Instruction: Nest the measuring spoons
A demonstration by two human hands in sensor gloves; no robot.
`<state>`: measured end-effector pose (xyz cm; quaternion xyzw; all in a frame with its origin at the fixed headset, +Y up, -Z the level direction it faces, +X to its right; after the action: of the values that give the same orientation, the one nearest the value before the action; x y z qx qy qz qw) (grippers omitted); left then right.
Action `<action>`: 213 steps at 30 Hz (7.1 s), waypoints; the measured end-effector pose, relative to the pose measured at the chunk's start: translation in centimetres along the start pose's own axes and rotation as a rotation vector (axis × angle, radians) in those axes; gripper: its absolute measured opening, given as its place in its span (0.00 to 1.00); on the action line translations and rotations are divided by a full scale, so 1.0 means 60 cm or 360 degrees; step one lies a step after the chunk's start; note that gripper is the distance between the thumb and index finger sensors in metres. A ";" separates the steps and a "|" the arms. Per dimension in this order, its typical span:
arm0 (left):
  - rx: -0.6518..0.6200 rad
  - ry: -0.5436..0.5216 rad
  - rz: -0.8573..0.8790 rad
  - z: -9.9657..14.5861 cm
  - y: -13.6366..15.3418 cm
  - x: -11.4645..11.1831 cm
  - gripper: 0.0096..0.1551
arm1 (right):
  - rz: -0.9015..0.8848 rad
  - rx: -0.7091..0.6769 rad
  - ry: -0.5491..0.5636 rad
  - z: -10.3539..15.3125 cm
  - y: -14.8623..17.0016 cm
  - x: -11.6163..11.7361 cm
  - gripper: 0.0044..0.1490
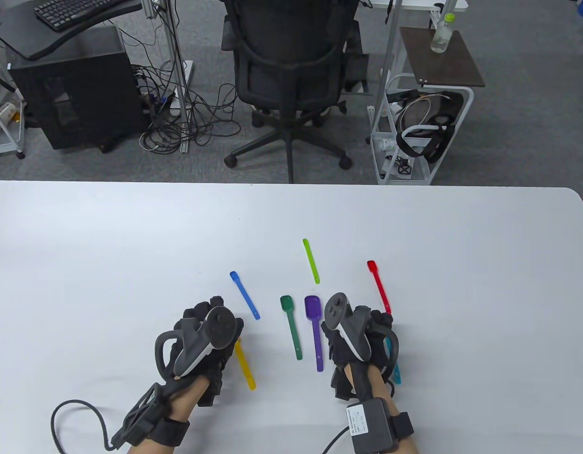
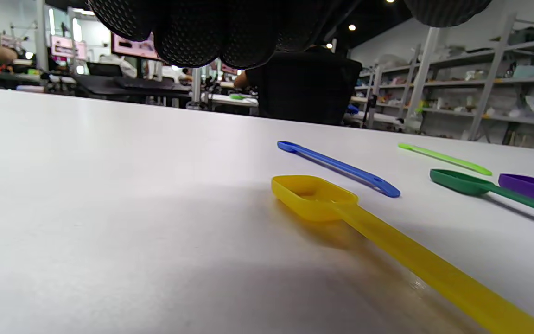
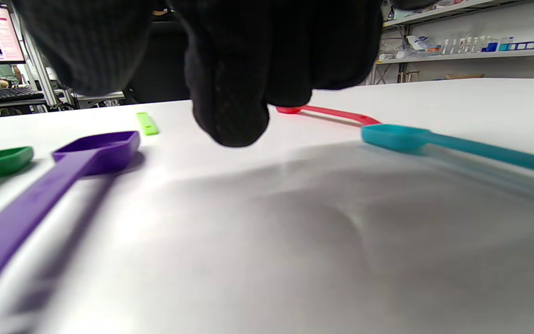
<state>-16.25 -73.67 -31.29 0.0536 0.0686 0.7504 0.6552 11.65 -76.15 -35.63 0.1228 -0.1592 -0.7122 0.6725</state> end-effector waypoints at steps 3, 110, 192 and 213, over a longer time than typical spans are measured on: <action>0.0001 -0.0007 -0.0031 0.000 -0.018 0.001 0.42 | 0.0015 0.0034 0.0000 -0.007 0.010 0.000 0.29; 0.0255 0.0202 -0.0409 -0.051 -0.231 -0.059 0.32 | -0.0117 0.0229 -0.0102 -0.047 0.091 -0.014 0.29; 0.0096 0.0304 -0.0310 -0.020 -0.307 -0.096 0.29 | -0.0096 0.0251 -0.0162 -0.047 0.098 -0.012 0.30; 0.0032 0.0229 -0.0280 -0.013 -0.294 -0.074 0.32 | -0.0033 0.0276 -0.0122 -0.047 0.101 -0.013 0.30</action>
<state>1.45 -75.77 -35.08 0.0000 0.1275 0.6912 0.7113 18.34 -75.79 -35.88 0.1548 -0.2447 -0.7068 0.6454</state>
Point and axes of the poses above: the tracker on the back of each hand, its own y axis roughly to the little-finger side, its own z axis roughly from the fingertips to the wrist, x = y × z, the point moved 1 cm from there along -z, roughly from the wrist to the fingertips, and after that the axes turned 6 degrees about x, right-handed, at the moved point
